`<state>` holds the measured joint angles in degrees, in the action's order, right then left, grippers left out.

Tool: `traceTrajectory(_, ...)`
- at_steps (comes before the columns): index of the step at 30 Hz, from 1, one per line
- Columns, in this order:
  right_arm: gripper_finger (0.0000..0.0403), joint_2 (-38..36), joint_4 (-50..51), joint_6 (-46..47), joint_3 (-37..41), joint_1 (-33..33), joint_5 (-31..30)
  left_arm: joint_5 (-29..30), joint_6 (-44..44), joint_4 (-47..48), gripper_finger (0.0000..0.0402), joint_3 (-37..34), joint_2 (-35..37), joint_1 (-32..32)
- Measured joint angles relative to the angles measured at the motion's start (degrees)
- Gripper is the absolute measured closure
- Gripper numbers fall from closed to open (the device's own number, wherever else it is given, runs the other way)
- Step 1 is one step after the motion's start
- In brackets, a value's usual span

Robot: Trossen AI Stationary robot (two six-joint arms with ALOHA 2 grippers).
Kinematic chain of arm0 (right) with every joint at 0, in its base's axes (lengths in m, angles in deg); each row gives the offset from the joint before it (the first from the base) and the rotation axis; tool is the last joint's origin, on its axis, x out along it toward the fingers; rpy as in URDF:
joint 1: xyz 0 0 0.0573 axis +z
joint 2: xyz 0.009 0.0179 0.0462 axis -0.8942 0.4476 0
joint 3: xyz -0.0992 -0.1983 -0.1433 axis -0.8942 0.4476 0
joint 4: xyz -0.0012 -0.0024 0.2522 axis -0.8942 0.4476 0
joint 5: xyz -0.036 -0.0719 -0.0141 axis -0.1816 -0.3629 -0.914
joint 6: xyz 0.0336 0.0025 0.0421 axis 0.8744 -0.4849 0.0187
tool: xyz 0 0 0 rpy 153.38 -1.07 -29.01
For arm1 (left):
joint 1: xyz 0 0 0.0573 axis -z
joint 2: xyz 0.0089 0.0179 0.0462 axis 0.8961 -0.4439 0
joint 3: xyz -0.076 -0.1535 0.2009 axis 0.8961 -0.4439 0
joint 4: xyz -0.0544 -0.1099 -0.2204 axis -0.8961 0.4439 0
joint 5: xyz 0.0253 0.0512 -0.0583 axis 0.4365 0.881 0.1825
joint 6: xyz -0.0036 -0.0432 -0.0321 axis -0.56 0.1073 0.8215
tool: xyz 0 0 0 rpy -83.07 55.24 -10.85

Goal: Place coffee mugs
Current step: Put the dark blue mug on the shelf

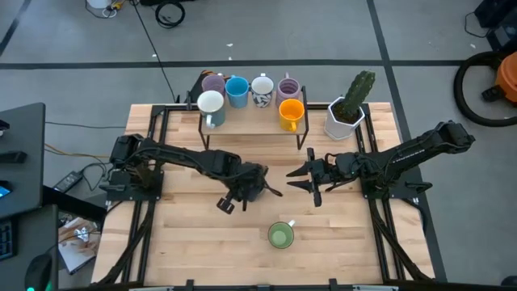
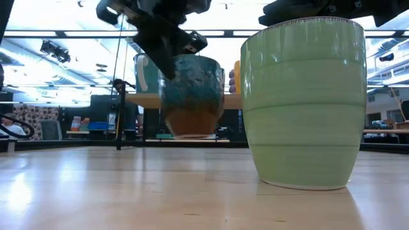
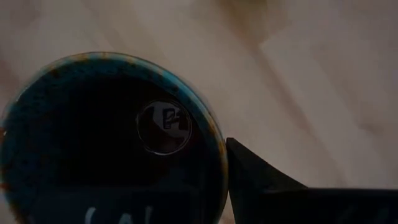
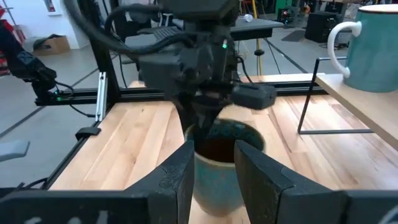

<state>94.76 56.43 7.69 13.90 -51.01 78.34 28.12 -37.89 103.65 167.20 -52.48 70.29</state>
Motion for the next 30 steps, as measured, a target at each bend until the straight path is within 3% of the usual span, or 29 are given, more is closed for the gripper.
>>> traceTrajectory(3,0.0283,0.0,-0.25,0.04,0.0,0.0,-0.04,3.75,0.24,-1.09,0.0359,0.0,-0.68,0.15)
traceTrajectory(21,0.0283,0.0,-0.26,0.56,0.0,-0.02,-0.39,3.97,3.48,-2.98,0.034,0.0,-4.91,-0.42)
traceTrajectory(25,0.0283,0.0,-0.2,0.52,0.0,-0.02,-0.37,4.09,4.53,-2.75,0.0313,0.07,-4.88,-0.4)
traceTrajectory(30,0.0283,0.0,-0.17,0.46,0.0,-0.02,-0.37,4.17,7.32,-2.51,0.0247,0.15,-4.71,-0.42)
